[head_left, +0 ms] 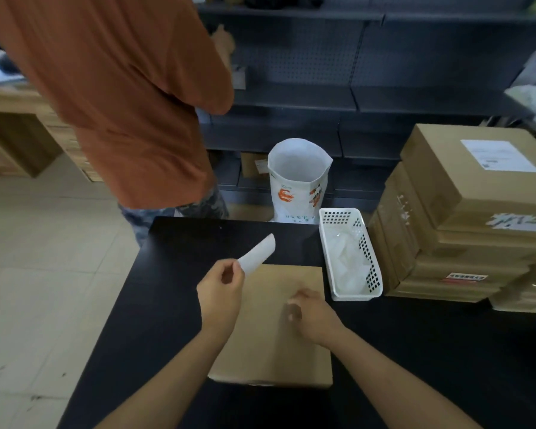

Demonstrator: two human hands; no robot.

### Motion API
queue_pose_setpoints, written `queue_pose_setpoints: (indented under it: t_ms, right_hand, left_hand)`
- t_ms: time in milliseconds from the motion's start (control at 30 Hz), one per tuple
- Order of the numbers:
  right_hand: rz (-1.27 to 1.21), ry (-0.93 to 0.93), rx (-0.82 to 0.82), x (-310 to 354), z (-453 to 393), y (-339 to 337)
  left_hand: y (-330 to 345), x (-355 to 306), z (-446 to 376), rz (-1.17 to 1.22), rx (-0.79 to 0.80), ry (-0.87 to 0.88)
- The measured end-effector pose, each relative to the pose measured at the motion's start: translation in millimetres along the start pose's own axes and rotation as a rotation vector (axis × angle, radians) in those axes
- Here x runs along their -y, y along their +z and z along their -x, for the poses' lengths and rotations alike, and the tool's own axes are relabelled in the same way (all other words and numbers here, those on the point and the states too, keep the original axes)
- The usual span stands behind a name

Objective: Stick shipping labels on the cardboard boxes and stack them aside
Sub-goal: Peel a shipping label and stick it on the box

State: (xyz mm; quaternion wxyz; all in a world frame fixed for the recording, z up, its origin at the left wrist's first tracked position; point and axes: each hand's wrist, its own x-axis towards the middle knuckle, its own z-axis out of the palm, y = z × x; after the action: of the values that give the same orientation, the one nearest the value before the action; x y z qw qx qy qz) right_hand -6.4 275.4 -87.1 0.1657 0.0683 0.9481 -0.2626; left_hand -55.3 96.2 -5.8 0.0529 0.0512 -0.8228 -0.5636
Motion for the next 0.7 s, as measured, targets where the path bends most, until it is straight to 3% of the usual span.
queue_pose_setpoints:
  t_ms: [133,233,333,467,567,700]
  right_hand:
    - [-0.775,0.299,-0.241,33.4,-9.9,-14.7]
    - [-1.107,0.329,-0.129,63.0,-16.0,-30.2]
    - [-1.143,0.288,-0.098,79.4,-17.7,-34.3]
    - [-1.062,0.335,-0.231,77.4,-20.5,-22.5]
    - [-1.143,0.352,-0.231,71.0,-18.0,-19.3]
    - [-1.172,0.333,-0.171,68.0,-11.8,-21.7]
  left_hand:
    - [-6.9,10.2,5.1,-0.086,0.104,0.169]
    - [-8.2,19.2,11.3,-0.228,0.222,0.311]
    - [-8.3,26.0,14.3,-0.353,0.319,0.494]
    - [-10.1,31.3,11.2,-0.413,0.425,0.615]
    - [-10.9,38.9,5.0,-0.375,0.403,0.543]
    - [-5.7,42.0,-5.3,-0.326,0.170,0.319]
